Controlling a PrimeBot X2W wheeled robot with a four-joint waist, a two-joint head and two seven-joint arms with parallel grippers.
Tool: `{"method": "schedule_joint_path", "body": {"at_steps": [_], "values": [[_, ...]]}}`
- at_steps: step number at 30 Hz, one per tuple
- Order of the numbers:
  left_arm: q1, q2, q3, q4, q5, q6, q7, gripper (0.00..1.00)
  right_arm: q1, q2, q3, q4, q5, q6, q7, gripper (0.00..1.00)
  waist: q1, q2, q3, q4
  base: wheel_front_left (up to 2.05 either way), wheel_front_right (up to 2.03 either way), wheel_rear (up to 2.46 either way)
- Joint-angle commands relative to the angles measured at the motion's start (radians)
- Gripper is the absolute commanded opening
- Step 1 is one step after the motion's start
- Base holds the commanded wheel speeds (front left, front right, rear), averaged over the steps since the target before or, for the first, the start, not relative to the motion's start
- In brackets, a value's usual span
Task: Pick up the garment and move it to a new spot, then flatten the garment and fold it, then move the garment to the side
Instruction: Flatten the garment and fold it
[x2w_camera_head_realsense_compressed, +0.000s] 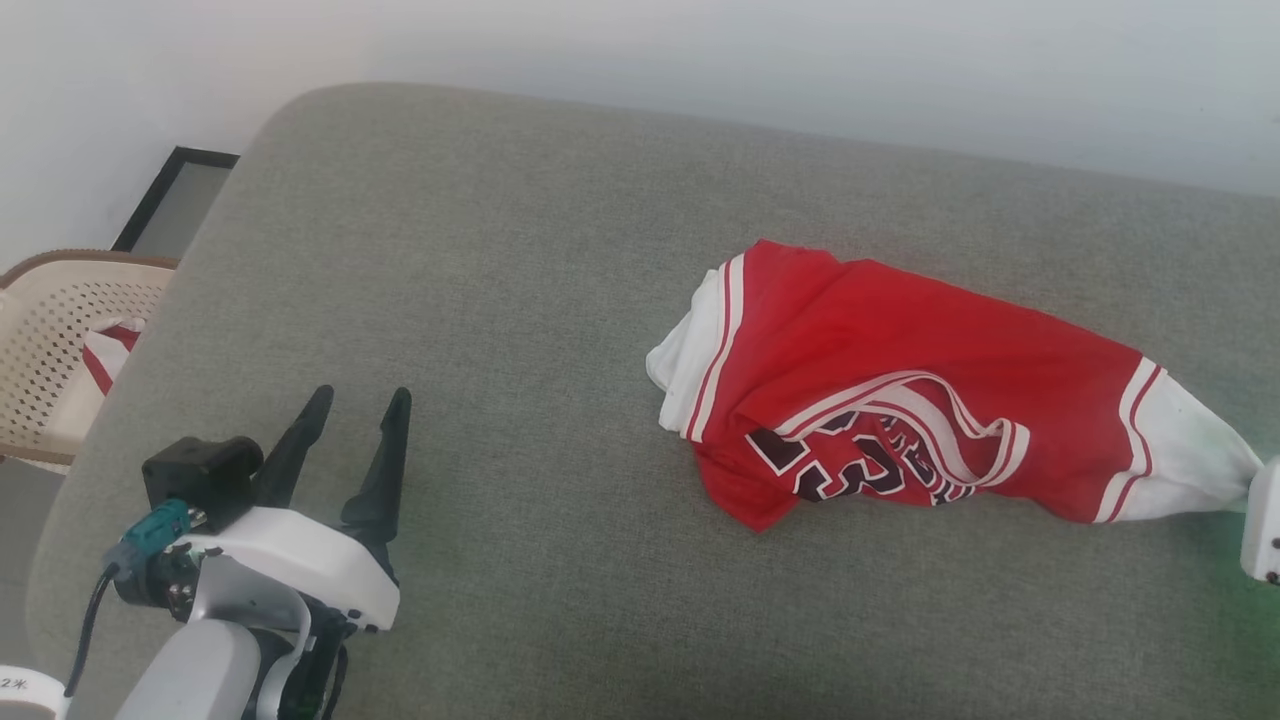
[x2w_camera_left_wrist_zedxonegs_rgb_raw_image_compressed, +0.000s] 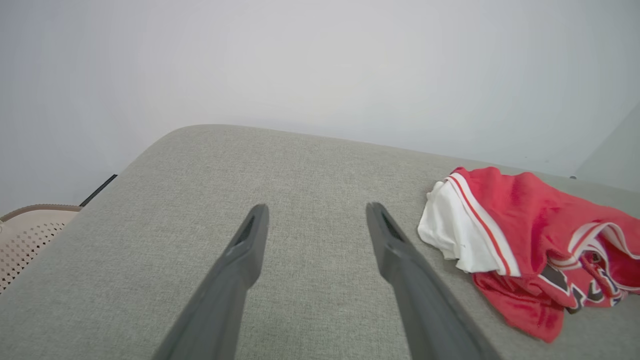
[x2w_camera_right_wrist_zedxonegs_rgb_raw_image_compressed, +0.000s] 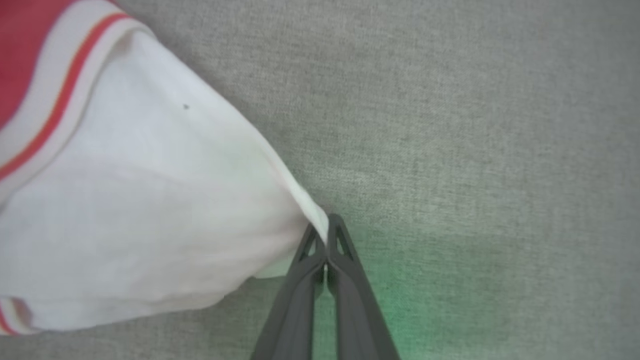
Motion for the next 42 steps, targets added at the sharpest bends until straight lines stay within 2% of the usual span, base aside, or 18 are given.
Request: {"method": "schedule_joint_path", "body": {"at_steps": [1, 2, 3, 4, 10, 20, 25, 31, 38, 42], "values": [[-0.017, 0.001, -0.001, 0.006, -0.009, -0.004, 0.004, 1.00, -0.016, 0.010, -0.007, 0.030, -0.012, -0.002, -0.011, 0.32, 0.0000, 0.0000, -0.002, 0.001, 0.00, 0.00, 0.00], [-0.018, 0.002, -0.003, 0.007, -0.010, -0.005, 0.005, 1.00, -0.024, 0.018, -0.006, 0.052, -0.018, -0.002, -0.020, 0.48, 0.0000, 0.0000, -0.003, 0.001, 0.00, 0.00, 0.00], [-0.020, 0.004, -0.004, 0.009, -0.011, -0.005, 0.008, 1.00, -0.033, 0.025, -0.003, 0.065, -0.021, -0.002, -0.032, 0.78, 0.0000, 0.0000, -0.006, 0.001, 0.00, 0.00, 0.00], [-0.022, 0.007, -0.005, 0.010, -0.012, -0.006, 0.011, 1.00, -0.045, 0.028, -0.002, 0.080, -0.022, -0.001, -0.043, 1.00, 0.0000, 0.0000, -0.009, -0.001, 0.00, 0.00, 0.00], [-0.037, 0.038, -0.002, -0.003, -0.023, -0.016, 0.056, 1.00, -0.091, 0.036, 0.030, 0.091, -0.017, -0.002, -0.098, 1.00, 0.0000, 0.0000, -0.039, -0.037, 0.00, 0.00, 0.00], [-0.102, 0.105, -0.005, -0.022, -0.051, -0.045, 0.184, 1.00, -0.091, 0.068, 0.041, -0.049, -0.022, -0.002, -0.309, 1.00, 0.0000, 0.0000, -0.067, -0.156, 0.00, 0.00, 0.00], [-0.154, 0.129, -0.010, -0.007, -0.083, -0.061, 0.265, 1.00, -0.050, 0.120, 0.032, -0.168, -0.060, -0.002, -0.434, 1.00, 0.0000, 0.0000, -0.069, -0.243, 0.00, 0.00, 0.00], [-0.228, 0.145, -0.037, 0.032, -0.115, -0.083, 0.386, 1.00, 0.031, 0.203, -0.012, -0.337, -0.097, -0.002, -0.535, 1.00, 0.0000, 0.0000, -0.053, -0.334, 0.00, 0.00, 0.00], [-0.324, 0.156, -0.078, 0.111, -0.148, -0.082, 0.554, 1.00, 0.120, 0.302, -0.057, -0.517, -0.149, -0.002, -0.568, 1.00, 0.0000, 0.0000, -0.004, -0.416, 0.00, 0.00, 0.00], [-0.365, 0.159, -0.104, 0.183, -0.149, -0.068, 0.648, 1.00, 0.149, 0.330, -0.065, -0.583, -0.154, -0.002, -0.563, 1.00, 0.0000, 0.0000, 0.026, -0.446, 0.00, 0.00, 0.00]]}}
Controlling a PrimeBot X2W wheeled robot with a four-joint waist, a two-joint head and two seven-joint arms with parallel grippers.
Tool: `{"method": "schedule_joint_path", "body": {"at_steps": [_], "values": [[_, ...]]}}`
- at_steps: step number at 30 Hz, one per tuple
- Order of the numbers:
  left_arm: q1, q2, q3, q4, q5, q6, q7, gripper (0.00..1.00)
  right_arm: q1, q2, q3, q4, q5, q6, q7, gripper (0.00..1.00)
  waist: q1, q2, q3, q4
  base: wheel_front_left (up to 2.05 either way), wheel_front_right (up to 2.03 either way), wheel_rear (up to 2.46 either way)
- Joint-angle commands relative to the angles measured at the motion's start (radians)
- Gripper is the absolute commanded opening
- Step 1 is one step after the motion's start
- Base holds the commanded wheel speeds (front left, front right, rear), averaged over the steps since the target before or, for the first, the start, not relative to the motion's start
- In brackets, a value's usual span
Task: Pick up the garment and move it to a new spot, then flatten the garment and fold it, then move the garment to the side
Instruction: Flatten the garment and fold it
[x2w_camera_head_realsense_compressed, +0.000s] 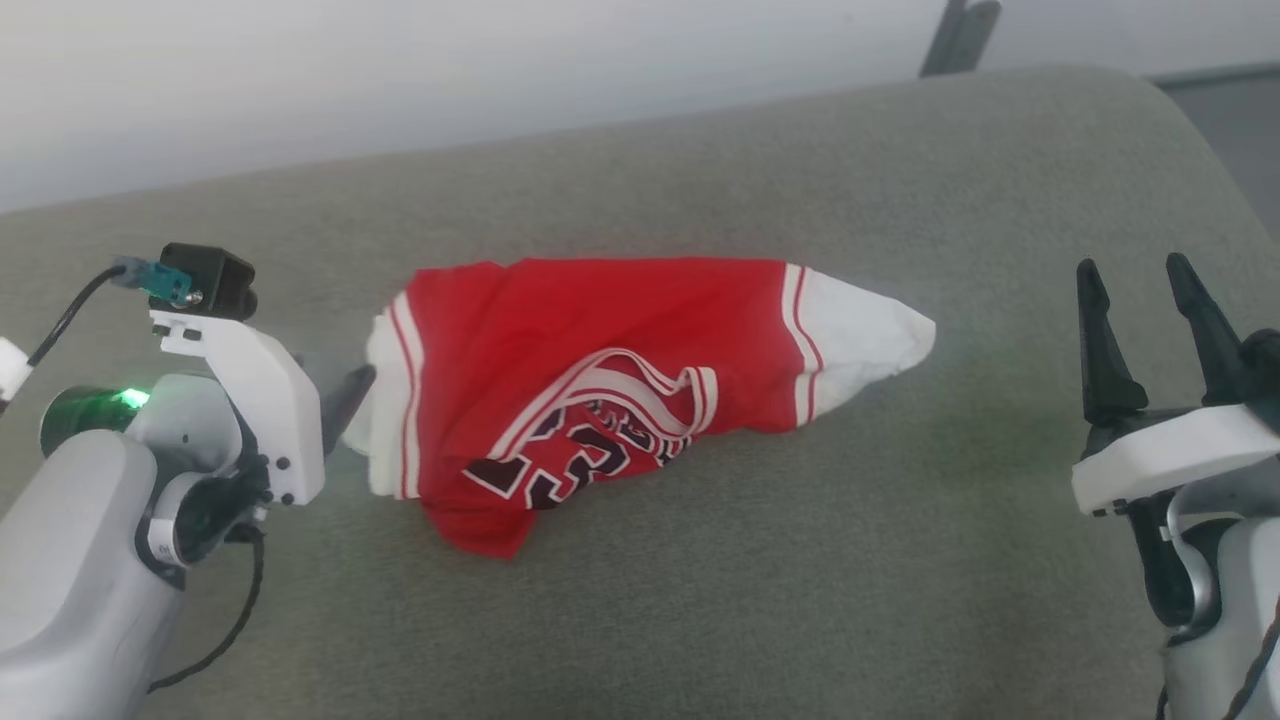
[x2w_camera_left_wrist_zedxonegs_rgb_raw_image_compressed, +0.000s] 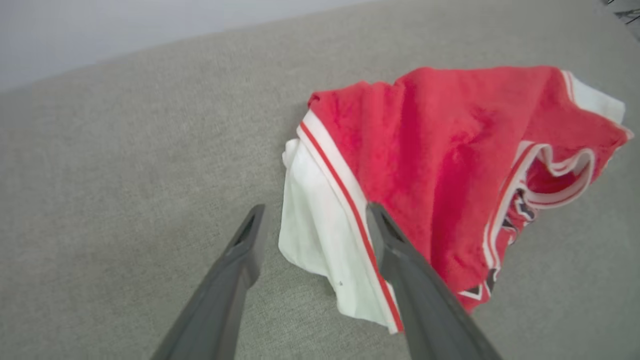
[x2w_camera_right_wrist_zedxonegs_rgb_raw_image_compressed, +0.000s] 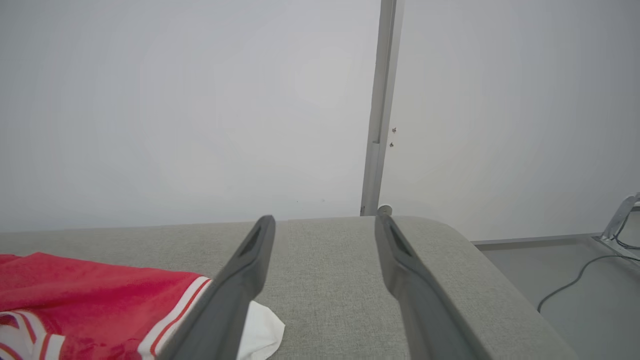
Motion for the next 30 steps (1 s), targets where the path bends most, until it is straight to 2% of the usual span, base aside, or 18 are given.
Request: {"method": "schedule_joint_path", "body": {"at_steps": [1, 8, 21, 22, 24, 30], "values": [[-0.022, 0.003, -0.009, 0.032, -0.002, 0.008, 0.032, 1.00, 0.013, 0.010, -0.006, -0.023, 0.002, -0.001, -0.002, 1.00, 0.0000, 0.0000, 0.031, -0.029, 0.00, 0.00, 0.00], [-0.060, -0.005, -0.038, 0.155, -0.012, 0.013, 0.120, 1.00, 0.041, 0.044, -0.011, -0.089, 0.007, -0.001, 0.005, 1.00, 0.0000, 0.0000, 0.068, -0.051, 0.00, 0.00, 0.00], [-0.116, -0.053, -0.062, 0.373, -0.027, -0.009, 0.139, 1.00, 0.023, 0.041, -0.012, -0.119, 0.021, -0.001, 0.014, 1.00, 0.0000, 0.0000, 0.108, -0.057, 0.00, 0.00, 0.00], [-0.118, -0.059, -0.063, 0.388, -0.028, -0.010, 0.140, 0.72, 0.022, 0.041, -0.012, -0.121, 0.023, -0.001, 0.014, 1.00, 0.0000, 0.0000, 0.110, -0.056, 0.00, 0.00, 0.00], [-0.122, -0.070, -0.068, 0.418, -0.034, -0.020, 0.139, 0.00, 0.019, 0.039, -0.014, -0.123, 0.024, -0.001, 0.016, 1.00, 0.0000, 0.0000, 0.113, -0.055, 0.00, 0.00, 0.00], [-0.162, -0.082, -0.049, 0.462, -0.050, -0.029, 0.104, 0.00, 0.018, 0.033, -0.026, -0.126, 0.021, -0.001, 0.019, 1.00, 0.0000, 0.0000, 0.113, -0.042, 0.00, 0.00, 0.00]]}}
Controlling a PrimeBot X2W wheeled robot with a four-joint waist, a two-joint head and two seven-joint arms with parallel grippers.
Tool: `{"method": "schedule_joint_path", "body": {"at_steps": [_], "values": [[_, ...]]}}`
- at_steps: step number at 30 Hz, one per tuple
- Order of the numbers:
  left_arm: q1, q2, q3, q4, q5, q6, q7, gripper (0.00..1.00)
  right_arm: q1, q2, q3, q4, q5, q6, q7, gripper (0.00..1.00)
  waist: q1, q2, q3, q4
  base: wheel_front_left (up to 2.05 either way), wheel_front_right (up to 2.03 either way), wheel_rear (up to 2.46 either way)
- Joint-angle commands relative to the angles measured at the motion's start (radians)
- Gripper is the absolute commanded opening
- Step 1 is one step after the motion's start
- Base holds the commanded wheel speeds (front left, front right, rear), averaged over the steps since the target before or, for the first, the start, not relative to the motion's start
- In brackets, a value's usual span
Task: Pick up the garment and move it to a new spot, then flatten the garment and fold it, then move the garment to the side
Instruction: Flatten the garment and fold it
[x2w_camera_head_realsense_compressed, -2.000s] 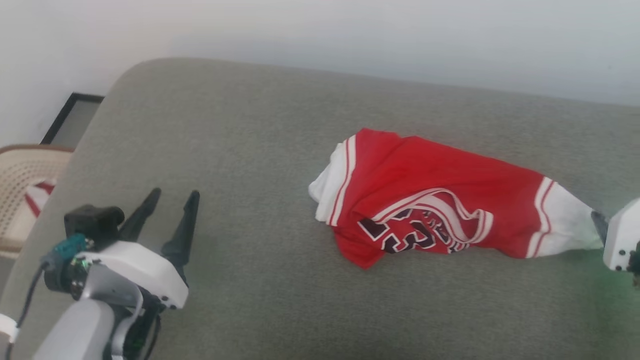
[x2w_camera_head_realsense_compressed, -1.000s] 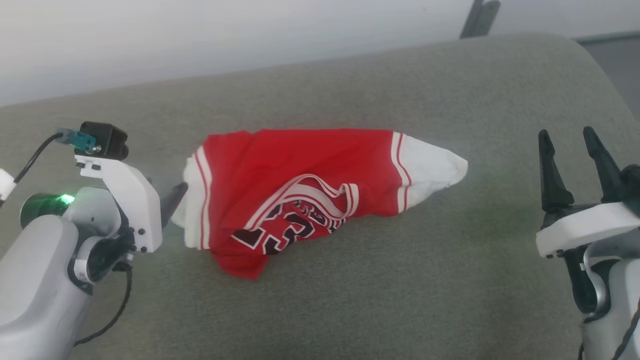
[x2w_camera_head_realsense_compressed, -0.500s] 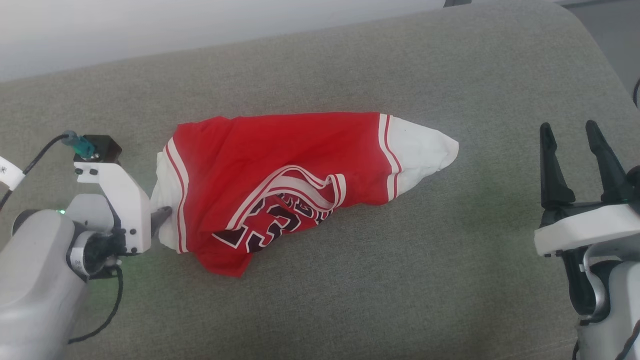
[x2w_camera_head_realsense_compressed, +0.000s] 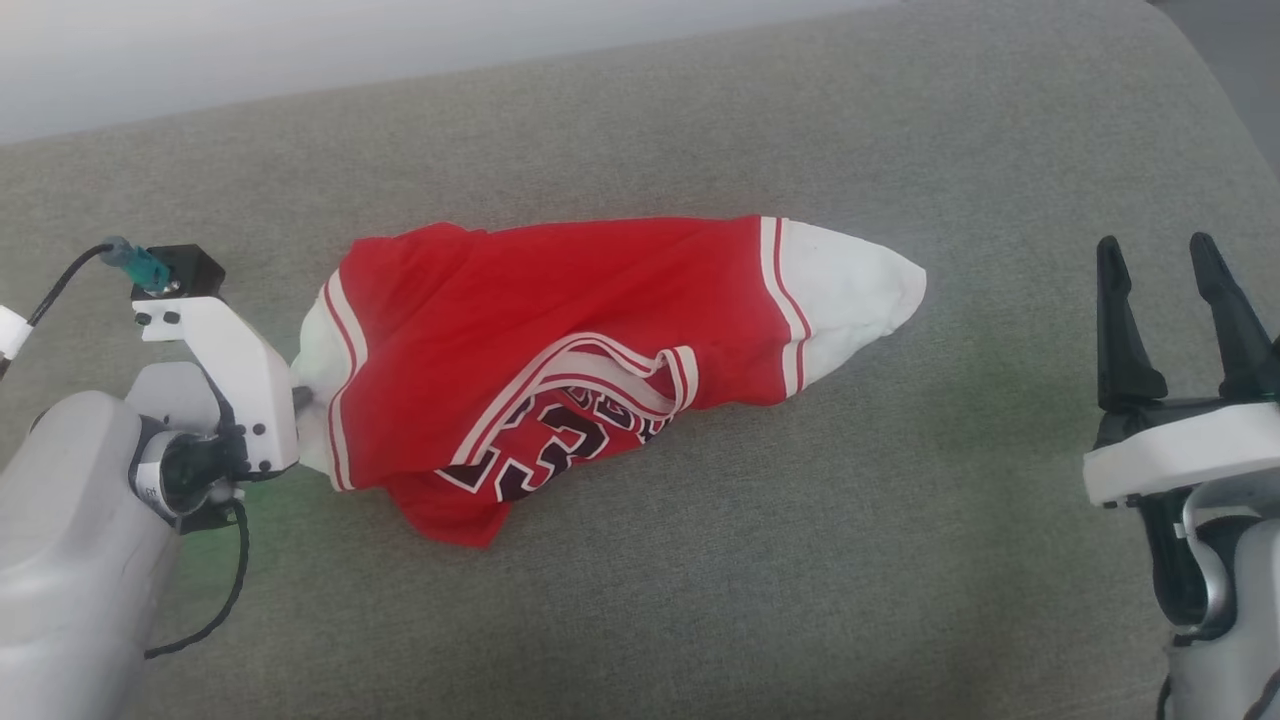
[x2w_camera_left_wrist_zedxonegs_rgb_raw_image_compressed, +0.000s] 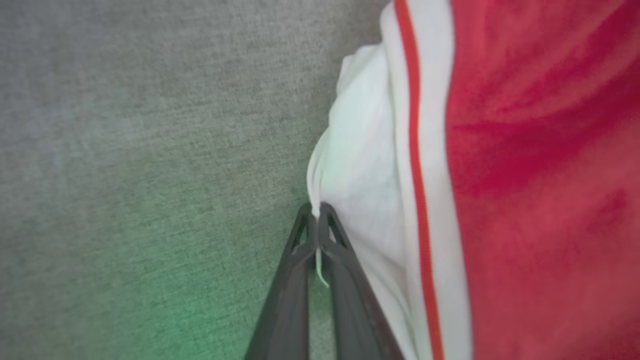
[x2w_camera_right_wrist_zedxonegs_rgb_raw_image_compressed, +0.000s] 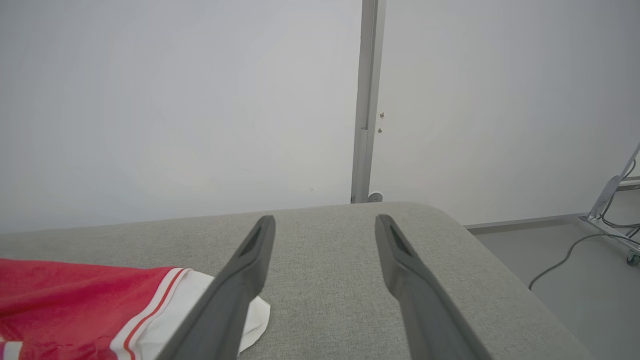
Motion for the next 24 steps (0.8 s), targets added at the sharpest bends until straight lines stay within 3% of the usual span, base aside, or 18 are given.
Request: {"method": "schedule_joint_path", "body": {"at_steps": [1, 7, 14, 19, 24], "values": [[0.010, -0.006, -0.008, 0.017, -0.005, -0.005, -0.001, 0.00, -0.007, -0.004, -0.004, -0.006, -0.001, -0.001, 0.003, 1.00, 0.0000, 0.0000, -0.004, 0.007, 0.00, 0.00, 0.00], [-0.001, 0.027, 0.015, -0.033, -0.014, -0.007, -0.026, 0.00, 0.012, -0.001, -0.020, -0.009, -0.011, -0.001, 0.010, 1.00, 0.0000, 0.0000, -0.025, 0.042, 0.00, 0.00, 0.00], [0.060, 0.091, 0.039, -0.178, -0.015, 0.038, -0.009, 0.00, 0.030, 0.004, -0.027, -0.013, -0.023, -0.001, 0.026, 1.00, 0.0000, 0.0000, -0.056, 0.084, 0.00, 0.00, 0.00], [0.146, 0.156, 0.069, -0.322, -0.029, 0.117, 0.044, 0.00, 0.042, 0.005, -0.025, -0.016, -0.027, -0.001, 0.038, 1.00, 0.0000, 0.0000, -0.073, 0.103, 0.00, 0.00, 0.00], [0.262, 0.239, 0.111, -0.457, -0.040, 0.222, 0.097, 0.00, 0.052, 0.006, -0.021, -0.018, -0.025, -0.001, 0.050, 1.00, 0.0000, 0.0000, -0.081, 0.107, 0.00, 0.00, 0.00]]}}
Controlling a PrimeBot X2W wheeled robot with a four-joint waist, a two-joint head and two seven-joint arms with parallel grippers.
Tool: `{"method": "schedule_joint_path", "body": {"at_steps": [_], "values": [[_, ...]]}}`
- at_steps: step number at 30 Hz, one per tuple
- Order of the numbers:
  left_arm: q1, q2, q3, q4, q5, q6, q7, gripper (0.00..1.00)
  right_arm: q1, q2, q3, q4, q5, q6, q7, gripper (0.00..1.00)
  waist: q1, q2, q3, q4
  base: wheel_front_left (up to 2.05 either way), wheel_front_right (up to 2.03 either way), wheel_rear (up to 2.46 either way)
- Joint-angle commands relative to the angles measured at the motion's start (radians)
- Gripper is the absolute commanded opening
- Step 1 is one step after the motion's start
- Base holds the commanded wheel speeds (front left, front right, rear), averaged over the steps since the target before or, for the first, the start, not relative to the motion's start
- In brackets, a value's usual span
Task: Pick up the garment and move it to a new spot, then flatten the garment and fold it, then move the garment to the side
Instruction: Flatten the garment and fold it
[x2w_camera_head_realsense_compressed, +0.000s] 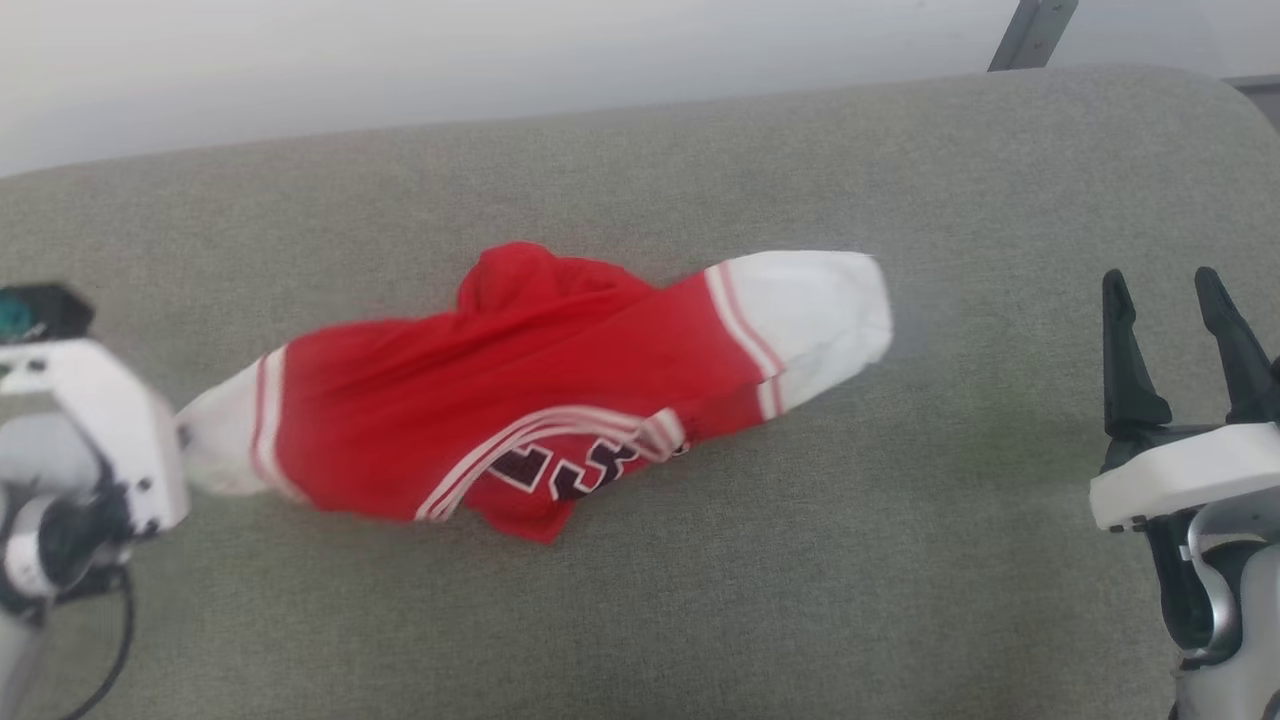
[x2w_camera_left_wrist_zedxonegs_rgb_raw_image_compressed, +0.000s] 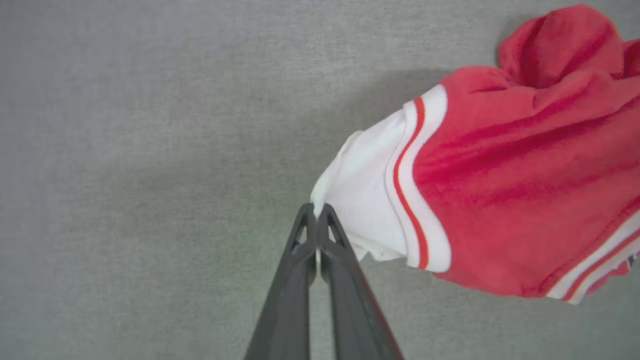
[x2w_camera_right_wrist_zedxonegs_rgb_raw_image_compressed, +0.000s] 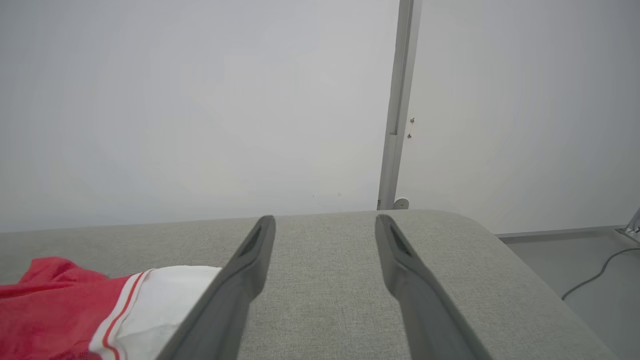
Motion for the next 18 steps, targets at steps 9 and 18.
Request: {"method": "schedule_joint_path", "body": {"at_steps": [9, 18], "values": [[0.149, 0.012, 0.027, -0.047, -0.032, 0.046, -0.021, 0.06, 0.026, 0.010, 0.002, -0.003, 0.007, -0.001, 0.015, 1.00, 0.0000, 0.0000, 0.003, 0.002, 0.00, 0.00, 0.00], [0.094, -0.054, 0.009, 0.063, -0.027, -0.014, -0.104, 1.00, 0.009, 0.001, 0.029, 0.006, 0.022, -0.001, 0.029, 1.00, 0.0000, 0.0000, 0.005, 0.010, 0.00, 0.00, 0.00]]}}
